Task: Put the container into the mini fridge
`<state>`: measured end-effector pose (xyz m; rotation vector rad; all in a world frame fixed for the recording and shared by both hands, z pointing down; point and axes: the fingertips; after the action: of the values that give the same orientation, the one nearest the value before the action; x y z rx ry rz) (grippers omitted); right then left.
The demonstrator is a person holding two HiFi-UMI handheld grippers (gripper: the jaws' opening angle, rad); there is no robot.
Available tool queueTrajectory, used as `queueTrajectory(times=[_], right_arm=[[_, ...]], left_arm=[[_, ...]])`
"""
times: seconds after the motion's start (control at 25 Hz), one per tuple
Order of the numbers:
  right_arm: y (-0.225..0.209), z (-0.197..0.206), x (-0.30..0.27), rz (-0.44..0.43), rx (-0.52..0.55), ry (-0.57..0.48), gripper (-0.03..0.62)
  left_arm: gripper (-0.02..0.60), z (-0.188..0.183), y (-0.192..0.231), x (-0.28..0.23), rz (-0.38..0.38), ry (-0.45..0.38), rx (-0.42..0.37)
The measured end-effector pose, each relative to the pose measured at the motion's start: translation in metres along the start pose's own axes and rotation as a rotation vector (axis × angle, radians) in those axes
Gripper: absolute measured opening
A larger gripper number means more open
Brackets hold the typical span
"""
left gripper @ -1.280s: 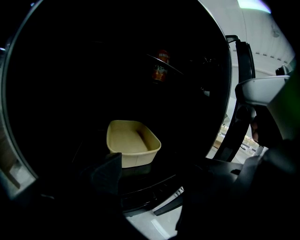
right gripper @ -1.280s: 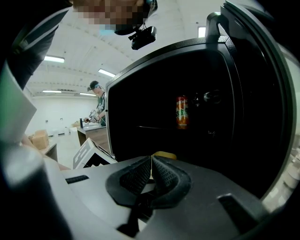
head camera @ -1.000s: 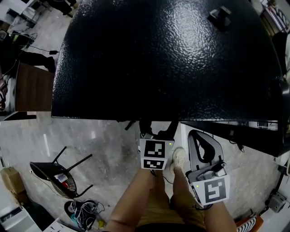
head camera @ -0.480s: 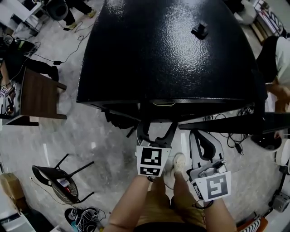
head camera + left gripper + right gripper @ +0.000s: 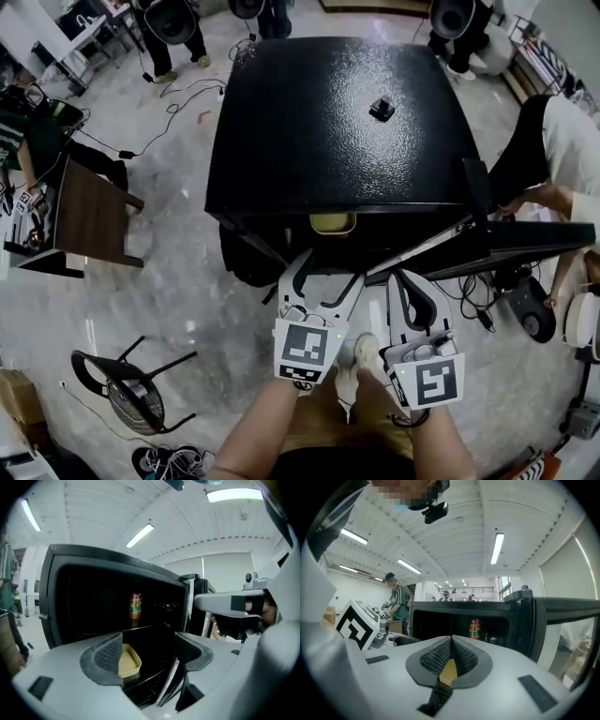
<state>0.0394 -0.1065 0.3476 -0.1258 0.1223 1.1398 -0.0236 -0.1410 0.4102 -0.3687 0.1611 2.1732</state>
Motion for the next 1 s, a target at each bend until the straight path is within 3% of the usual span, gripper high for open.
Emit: queueTrajectory(times=[0.48, 0.64, 0.84, 1.0], right_arm=[[-0.005, -0.073, 0.043, 0.005, 0.074, -0.105, 0.036], [-0.007, -0.095, 0.061, 0.012, 0.062, -0.176, 0.037], [-0.001, -0.103, 0.093, -0.024, 0.094, -0.156, 0.037], [0.01, -0.111, 0.122, -0.069, 0.094, -0.2, 0.037]], left_arm=[[0.33, -0.087, -0.017, 0.072, -0.093, -0.116, -0.089], [0.33, -0.105, -0.036, 0.092, -0.12, -0.141, -0.113], [0.33, -0.122, -0.067, 0.123, -0.134, -0.152, -0.127], [0.33, -0.128, -0.09, 0.15, -0.151, -0.173, -0.127]])
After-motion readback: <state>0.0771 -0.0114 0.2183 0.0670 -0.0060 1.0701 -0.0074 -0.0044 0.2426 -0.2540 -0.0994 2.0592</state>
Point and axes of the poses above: the fingertips, and each gripper's own axes: x backward along the fingers, y to its left, z out of its underside, and after that the axes turned 5 degrees about -x, right-handed
